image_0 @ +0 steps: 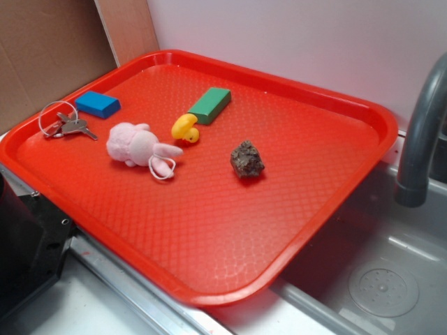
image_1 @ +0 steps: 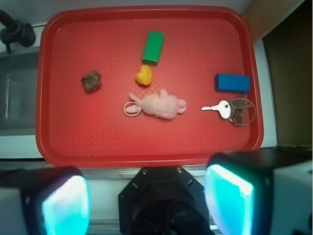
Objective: Grab the green block.
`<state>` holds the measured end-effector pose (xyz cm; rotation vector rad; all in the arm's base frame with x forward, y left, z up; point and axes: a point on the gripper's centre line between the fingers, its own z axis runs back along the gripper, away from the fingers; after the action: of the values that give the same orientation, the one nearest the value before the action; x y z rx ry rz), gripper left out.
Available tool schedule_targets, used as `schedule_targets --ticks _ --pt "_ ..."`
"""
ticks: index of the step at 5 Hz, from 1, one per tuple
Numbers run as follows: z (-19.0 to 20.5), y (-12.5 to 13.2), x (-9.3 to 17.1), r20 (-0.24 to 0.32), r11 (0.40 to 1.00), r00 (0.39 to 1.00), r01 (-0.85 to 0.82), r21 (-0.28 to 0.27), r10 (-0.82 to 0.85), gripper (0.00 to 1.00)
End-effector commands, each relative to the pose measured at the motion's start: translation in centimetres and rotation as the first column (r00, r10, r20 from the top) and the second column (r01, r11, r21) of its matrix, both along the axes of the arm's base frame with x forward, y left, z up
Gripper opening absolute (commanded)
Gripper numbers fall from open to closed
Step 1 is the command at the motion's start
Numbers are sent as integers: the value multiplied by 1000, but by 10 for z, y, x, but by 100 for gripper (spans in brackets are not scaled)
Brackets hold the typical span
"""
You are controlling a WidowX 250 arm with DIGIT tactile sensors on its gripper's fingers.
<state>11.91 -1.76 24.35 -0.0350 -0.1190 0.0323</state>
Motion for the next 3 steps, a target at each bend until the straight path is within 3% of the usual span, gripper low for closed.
schedule_targets --ticks 1,2,3 --pt "0 0 0 0 1000 1000 0 0 0 100" --pt "-50 28 49 -38 972 977 -205 113 211 100" --pt "-97 40 92 21 952 957 -291 97 290 100"
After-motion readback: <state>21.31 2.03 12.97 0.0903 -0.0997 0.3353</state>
